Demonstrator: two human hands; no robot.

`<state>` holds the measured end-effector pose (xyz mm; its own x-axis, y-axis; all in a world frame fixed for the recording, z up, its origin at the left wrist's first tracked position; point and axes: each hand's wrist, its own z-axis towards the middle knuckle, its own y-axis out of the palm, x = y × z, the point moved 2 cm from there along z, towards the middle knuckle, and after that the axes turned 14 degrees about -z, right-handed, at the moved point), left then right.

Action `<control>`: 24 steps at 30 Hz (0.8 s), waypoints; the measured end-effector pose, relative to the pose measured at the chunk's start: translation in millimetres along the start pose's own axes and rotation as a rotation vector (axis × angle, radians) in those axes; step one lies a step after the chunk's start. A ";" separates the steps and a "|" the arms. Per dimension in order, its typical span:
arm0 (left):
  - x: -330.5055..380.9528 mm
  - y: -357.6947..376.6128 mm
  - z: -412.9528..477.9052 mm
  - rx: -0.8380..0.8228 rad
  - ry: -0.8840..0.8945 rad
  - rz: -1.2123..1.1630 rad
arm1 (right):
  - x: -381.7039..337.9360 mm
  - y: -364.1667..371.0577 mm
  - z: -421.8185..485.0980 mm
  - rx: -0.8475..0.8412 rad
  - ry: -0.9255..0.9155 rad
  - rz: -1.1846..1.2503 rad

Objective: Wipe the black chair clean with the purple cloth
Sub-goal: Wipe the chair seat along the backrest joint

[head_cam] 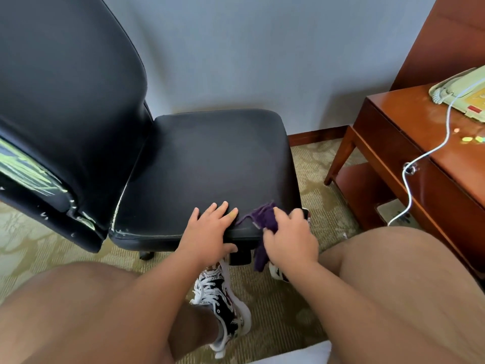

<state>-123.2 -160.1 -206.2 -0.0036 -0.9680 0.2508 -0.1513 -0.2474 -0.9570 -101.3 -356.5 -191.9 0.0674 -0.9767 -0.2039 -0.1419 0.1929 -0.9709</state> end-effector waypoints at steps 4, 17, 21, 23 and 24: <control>-10.0 -7.7 -1.4 0.018 -0.098 0.001 | 29.6 -0.1 23.5 -0.071 0.280 0.341; -1.0 6.8 9.8 0.070 -0.147 0.030 | -23.2 14.0 24.4 -0.093 -0.045 0.194; -0.4 6.4 12.7 0.059 -0.155 0.062 | -40.0 21.6 14.3 -0.103 -0.257 0.063; -0.8 6.4 11.8 0.061 -0.159 0.055 | -38.1 19.7 17.8 -0.080 -0.280 0.011; -0.9 6.5 10.9 0.064 -0.158 0.048 | -35.3 17.1 20.1 -0.063 -0.280 -0.006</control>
<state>-113.5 -161.3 -214.2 0.1473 -0.9720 0.1832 -0.0913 -0.1978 -0.9760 -86.2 -316.8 -203.8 0.3369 -0.9121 -0.2334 -0.2010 0.1725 -0.9643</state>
